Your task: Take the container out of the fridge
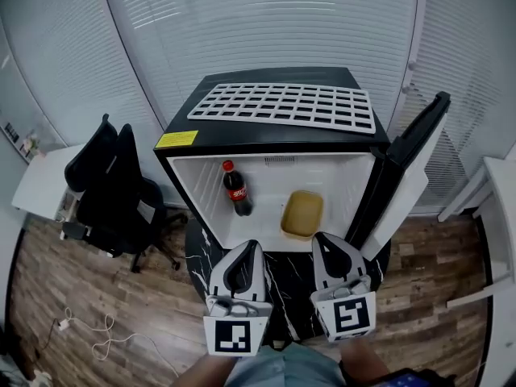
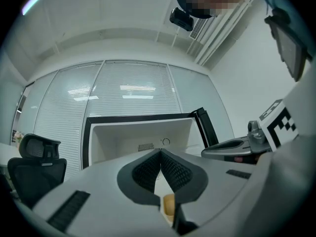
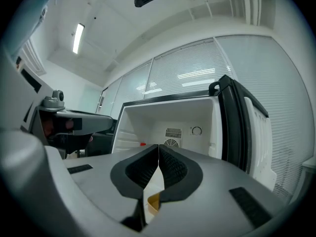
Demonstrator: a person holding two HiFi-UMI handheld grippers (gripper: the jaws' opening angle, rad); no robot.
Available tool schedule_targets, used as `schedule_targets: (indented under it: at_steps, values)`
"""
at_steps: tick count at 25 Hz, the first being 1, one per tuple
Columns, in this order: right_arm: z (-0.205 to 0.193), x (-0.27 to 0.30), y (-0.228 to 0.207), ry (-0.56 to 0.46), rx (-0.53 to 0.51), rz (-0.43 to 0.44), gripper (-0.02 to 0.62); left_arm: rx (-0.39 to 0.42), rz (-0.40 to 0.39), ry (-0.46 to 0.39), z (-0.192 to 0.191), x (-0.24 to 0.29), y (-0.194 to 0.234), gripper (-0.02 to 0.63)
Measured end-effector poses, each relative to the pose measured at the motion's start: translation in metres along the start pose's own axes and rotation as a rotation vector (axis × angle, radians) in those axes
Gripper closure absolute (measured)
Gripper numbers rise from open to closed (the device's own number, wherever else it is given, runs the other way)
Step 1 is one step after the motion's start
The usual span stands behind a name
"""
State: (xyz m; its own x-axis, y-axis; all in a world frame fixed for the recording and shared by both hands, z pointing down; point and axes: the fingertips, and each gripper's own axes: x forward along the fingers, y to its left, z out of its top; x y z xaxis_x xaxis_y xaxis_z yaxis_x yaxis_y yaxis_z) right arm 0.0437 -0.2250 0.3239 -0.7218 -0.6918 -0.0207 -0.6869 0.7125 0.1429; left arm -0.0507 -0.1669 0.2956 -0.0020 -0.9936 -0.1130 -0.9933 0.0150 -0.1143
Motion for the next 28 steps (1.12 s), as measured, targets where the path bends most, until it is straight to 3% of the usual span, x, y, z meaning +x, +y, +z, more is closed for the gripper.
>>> schedule_targets:
  at_steps: [5, 11, 17, 21, 28]
  values:
    - [-0.017, 0.023, 0.009, 0.039, 0.004, 0.033, 0.578, 0.010, -0.015, 0.020, -0.017, 0.016, 0.011, 0.591]
    - [-0.041, 0.049, 0.001, 0.085, 0.004, 0.020, 0.577, -0.027, -0.036, 0.069, -0.046, 0.039, 0.021, 0.591]
    - [-0.075, 0.070, -0.006, 0.155, 0.021, 0.006, 0.577, -0.011, -0.076, 0.125, -0.076, 0.061, 0.028, 0.591]
    - [-0.096, 0.072, -0.014, 0.228, 0.017, 0.012, 0.572, -0.056, -0.076, 0.150, -0.084, 0.071, 0.024, 0.591]
    - [-0.160, 0.107, 0.012, 0.351, -0.052, 0.114, 0.571, -0.103, -0.072, 0.229, -0.139, 0.090, 0.047, 0.591]
